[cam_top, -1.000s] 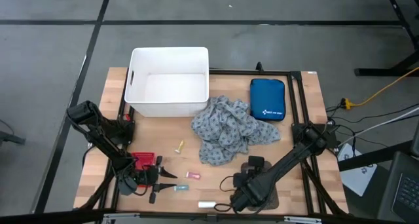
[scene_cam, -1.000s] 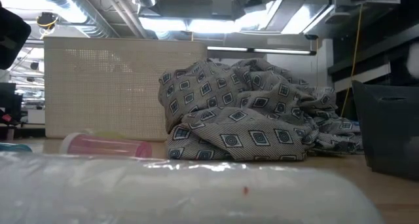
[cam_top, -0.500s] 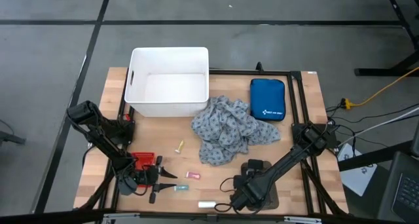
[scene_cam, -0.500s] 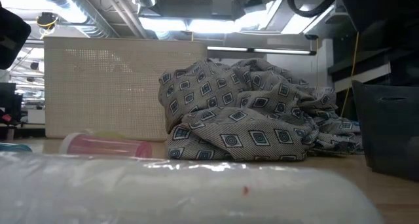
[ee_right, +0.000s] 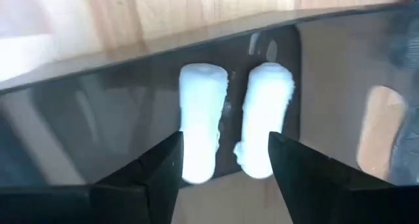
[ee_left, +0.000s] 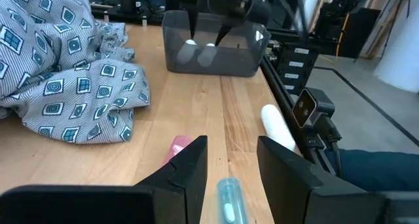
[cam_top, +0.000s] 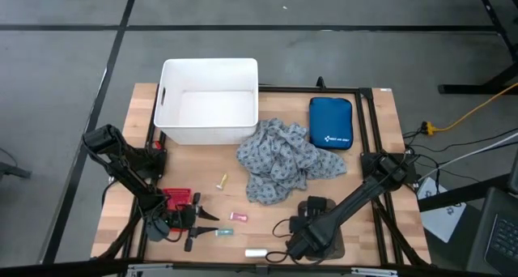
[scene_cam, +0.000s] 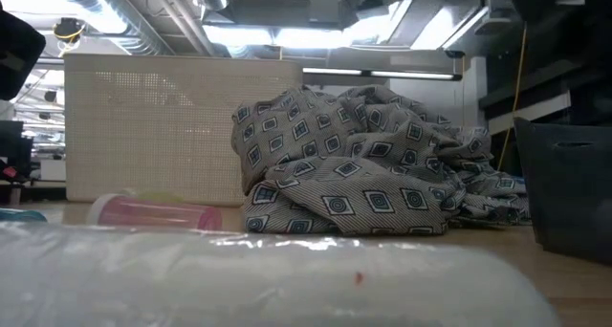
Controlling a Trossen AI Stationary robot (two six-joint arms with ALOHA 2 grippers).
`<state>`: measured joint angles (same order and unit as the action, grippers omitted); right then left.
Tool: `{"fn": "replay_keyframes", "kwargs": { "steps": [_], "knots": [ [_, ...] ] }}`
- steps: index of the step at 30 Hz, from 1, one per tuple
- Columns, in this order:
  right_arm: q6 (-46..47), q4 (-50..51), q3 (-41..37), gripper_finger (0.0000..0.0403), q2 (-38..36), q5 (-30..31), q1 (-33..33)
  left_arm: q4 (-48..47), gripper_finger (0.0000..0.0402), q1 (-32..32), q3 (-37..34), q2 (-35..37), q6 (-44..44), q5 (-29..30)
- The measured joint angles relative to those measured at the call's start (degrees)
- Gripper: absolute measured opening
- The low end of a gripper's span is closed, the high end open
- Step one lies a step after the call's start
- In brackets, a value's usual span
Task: Pick & Place Medicine items
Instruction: Put the white rolled gauze into the black bin
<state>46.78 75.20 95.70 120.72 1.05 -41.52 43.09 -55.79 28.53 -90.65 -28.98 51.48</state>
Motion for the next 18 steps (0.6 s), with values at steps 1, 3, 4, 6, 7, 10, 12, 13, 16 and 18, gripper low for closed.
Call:
{"fn": "replay_keyframes", "kwargs": {
  "steps": [1, 3, 4, 6, 7, 10, 12, 13, 16, 18],
  "knots": [
    [-0.1, 0.0, 0.0, 0.0226, -0.9, 0.3, 0.0, 0.1, 0.013, 0.0, 0.0, 0.0, 0.3, 0.0],
    [-0.1, 0.0, 0.0, 0.0225, -3.1, 1.7, 0.0, 0.7, 0.013, 0.0, 0.0, 0.0, 1.5, 0.1],
    [0.3, 0.0, 0.0, 0.0223, -4.3, 2.8, 0.0, 1.3, 0.013, 0.0, 0.0, 0.0, 2.4, 0.2],
    [1.1, -0.1, 0.0, 0.0219, -6.9, 6.1, 0.0, 3.1, 0.013, 0.0, 0.0, 0.0, 5.2, 1.3],
    [1.6, -0.3, 0.1, 0.0216, -8.2, 8.3, 0.0, 4.4, 0.013, 0.0, 0.0, 0.0, 7.4, 1.9],
    [1.5, -0.7, 0.1, 0.0211, -11.5, 16.7, 0.1, 9.4, 0.013, 0.0, 0.0, 0.0, 15.3, 4.6],
    [-0.1, -1.6, 0.1, 0.0209, -13.4, 23.5, 0.2, 14.0, 0.013, 0.0, 0.0, 0.0, 21.9, 7.3],
    [-1.0, -2.3, 0.1, 0.0208, -14.2, 27.3, 0.4, 16.1, 0.013, 0.0, 0.0, 0.0, 25.3, 8.4],
    [-1.6, -3.8, 0.1, 0.0206, -16.1, 35.7, 1.1, 21.1, 0.013, 0.0, 0.0, 0.0, 35.5, 12.0],
    [-1.0, -4.3, 0.1, 0.0205, -17.2, 39.3, 1.8, 22.9, 0.013, 0.0, 0.0, 0.0, 39.4, 16.0]
  ]
}}
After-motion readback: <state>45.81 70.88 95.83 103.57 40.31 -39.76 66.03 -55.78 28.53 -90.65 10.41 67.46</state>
